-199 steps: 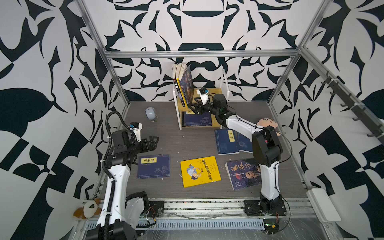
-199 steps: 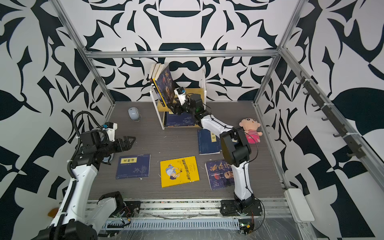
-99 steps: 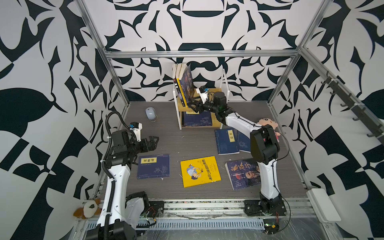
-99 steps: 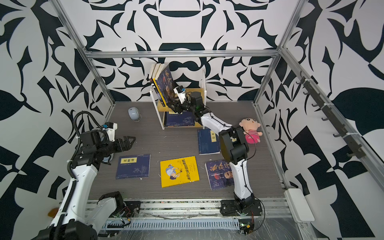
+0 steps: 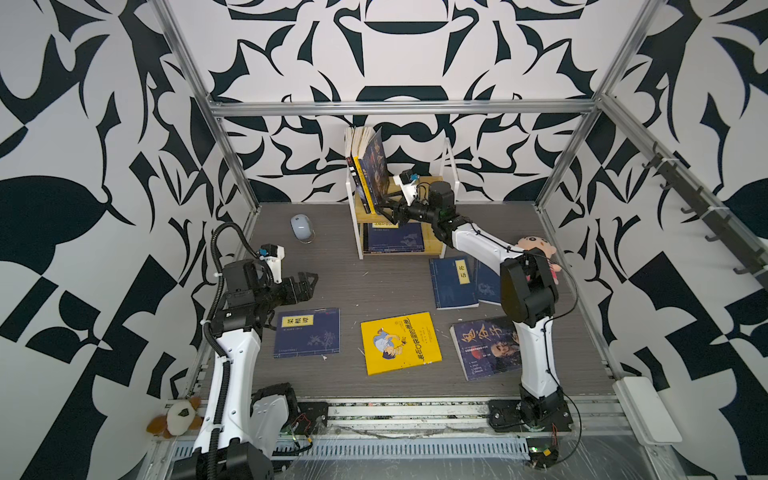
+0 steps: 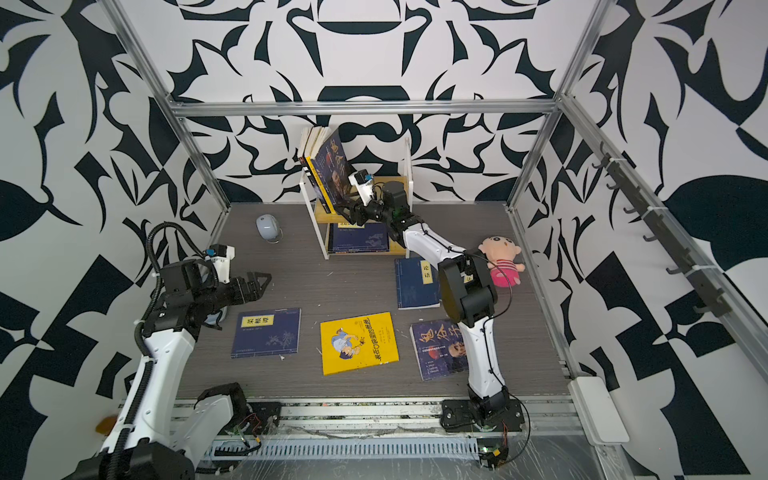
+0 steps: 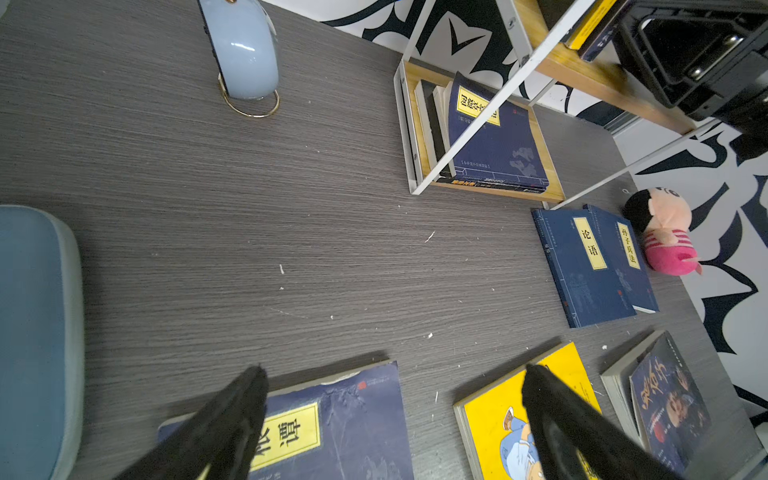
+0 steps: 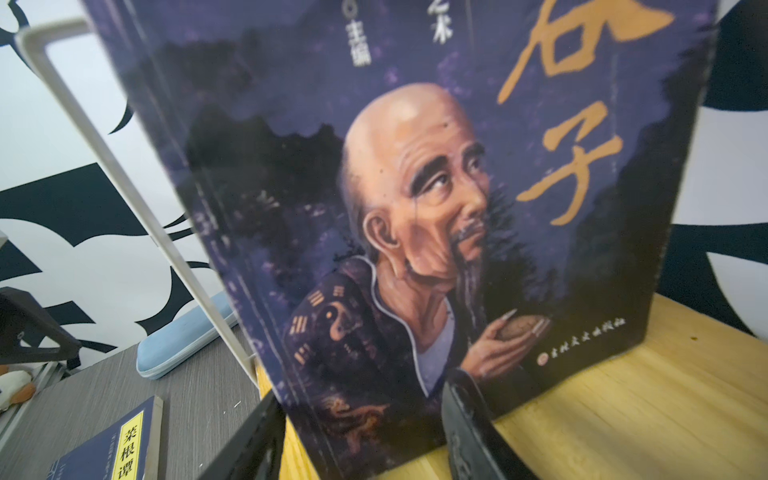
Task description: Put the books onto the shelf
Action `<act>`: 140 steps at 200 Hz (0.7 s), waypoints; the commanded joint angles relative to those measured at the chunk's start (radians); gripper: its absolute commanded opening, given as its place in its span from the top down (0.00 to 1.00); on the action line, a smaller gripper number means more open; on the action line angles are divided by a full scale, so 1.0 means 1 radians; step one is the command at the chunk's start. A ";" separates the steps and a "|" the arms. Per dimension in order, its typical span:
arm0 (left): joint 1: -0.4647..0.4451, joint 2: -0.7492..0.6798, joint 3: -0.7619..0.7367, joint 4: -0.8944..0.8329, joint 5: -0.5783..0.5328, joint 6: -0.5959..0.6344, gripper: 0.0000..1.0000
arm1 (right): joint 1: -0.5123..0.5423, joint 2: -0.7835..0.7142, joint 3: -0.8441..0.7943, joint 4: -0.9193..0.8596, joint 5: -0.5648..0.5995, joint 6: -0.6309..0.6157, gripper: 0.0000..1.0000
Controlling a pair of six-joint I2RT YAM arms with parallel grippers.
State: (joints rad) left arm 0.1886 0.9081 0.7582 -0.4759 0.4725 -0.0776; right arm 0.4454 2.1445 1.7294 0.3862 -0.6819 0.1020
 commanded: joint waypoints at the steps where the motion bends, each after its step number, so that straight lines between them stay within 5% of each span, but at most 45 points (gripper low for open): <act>1: -0.014 0.008 -0.022 -0.008 0.048 0.012 0.00 | -0.005 -0.132 -0.103 -0.014 0.006 -0.004 0.34; 72: -0.125 0.101 0.053 -0.089 0.045 0.140 0.00 | 0.103 -0.603 -0.579 -0.269 0.213 -0.409 0.29; 91: -0.127 0.135 0.094 -0.142 -0.078 0.221 0.00 | 0.195 -0.678 -0.678 -0.333 0.313 -0.496 0.29; 140: -0.097 0.222 0.140 -0.324 -0.447 0.525 0.00 | 0.518 -0.647 -0.806 -0.198 0.544 -0.489 0.30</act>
State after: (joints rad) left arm 0.0830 1.0878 0.8677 -0.6334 0.2390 0.2447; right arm 0.8421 1.4635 0.9459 0.1211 -0.2962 -0.3519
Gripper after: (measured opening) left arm 0.996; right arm 0.702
